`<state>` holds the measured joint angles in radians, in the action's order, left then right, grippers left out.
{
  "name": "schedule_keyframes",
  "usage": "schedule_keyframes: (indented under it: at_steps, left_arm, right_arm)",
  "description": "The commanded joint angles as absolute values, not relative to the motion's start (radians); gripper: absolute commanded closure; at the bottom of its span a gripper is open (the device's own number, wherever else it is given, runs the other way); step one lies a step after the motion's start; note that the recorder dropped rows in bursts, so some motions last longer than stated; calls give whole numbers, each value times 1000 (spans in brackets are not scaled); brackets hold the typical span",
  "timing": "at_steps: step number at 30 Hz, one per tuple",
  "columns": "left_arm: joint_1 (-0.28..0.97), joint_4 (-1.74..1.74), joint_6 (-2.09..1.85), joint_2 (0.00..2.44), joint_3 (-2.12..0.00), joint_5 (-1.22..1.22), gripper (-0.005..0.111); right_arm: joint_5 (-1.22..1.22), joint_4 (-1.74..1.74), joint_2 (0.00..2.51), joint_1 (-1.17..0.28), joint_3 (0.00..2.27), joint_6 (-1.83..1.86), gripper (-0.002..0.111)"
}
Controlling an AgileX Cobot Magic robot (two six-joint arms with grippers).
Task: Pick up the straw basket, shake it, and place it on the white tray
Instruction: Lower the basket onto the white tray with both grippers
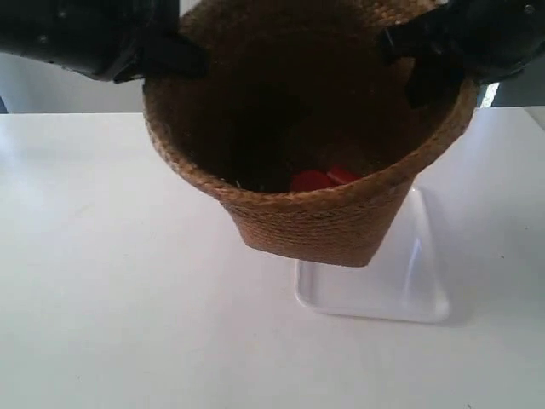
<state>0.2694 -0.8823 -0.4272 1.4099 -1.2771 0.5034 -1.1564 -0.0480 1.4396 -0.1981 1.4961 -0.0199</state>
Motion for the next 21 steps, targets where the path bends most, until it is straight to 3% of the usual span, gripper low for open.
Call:
schedule_keyframes:
  at_steps: [1,7,21]
  left_arm:
    - [345,-904,-347,1504,-1338,500,107]
    - [412,-912,-321,1573,-1351,405,107]
    - [412,-927,-318,1705,-1442,411,107]
  right_arm:
    - [-1221,49,1491,-129,1566,47,108]
    - [-1221,94,1609,-55,1596,149,108]
    - [-1167,245,1670,-39,1596,144,108]
